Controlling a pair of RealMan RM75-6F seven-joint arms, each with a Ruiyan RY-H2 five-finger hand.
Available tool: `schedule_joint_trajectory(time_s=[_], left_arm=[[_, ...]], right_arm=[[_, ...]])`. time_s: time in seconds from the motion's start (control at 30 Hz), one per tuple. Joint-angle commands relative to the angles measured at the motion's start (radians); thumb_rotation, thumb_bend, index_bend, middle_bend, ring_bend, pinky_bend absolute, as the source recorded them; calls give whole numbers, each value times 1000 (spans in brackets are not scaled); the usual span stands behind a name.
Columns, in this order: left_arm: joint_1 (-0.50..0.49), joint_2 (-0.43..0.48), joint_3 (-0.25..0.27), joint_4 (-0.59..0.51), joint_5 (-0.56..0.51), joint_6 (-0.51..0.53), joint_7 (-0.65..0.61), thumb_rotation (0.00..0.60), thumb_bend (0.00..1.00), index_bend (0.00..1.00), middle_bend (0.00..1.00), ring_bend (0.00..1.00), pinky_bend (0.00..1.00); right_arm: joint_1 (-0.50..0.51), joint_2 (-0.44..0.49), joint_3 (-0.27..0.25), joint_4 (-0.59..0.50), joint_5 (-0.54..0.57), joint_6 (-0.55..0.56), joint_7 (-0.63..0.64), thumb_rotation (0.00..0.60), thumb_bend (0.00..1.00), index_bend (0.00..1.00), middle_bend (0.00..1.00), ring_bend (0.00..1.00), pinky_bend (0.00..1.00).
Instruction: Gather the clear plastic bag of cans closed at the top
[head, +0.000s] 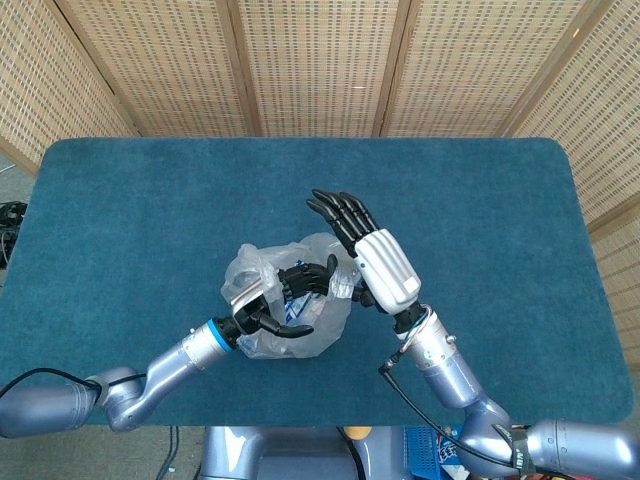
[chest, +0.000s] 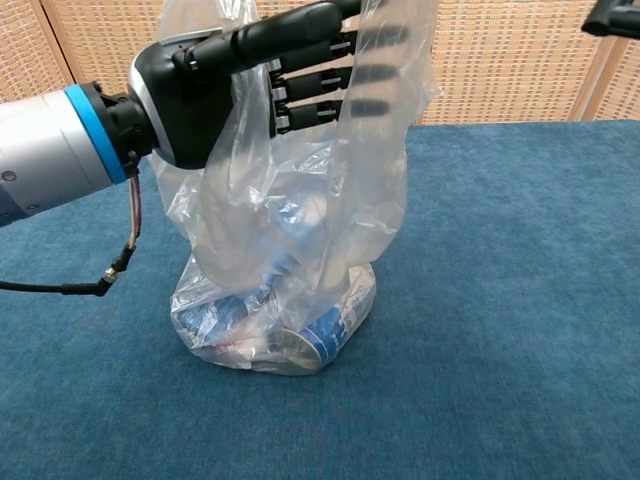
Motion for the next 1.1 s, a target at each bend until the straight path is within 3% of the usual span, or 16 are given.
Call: schedule_joint_trajectory(time_s=[0.03,0.77,1.1], left_arm=[[-4,-6,-9,-6,-8,-12,12,600,237,260,244,210,219],[-15,-49,-49,-40,-40,-64,145,600,236,259,243,208,181],[-30,-92,-101,-27,-98,-107,210,600,236,260,244,209,169]], right_arm=[[4,-1,-2,0,1,-3,-7,600,822,0,64,0,0],[42,-38,-11,26,29,-21,-51,600,822,0,64,0,0],[64,-47,-6,19,44,-32,-69,600,822,0,64,0,0]])
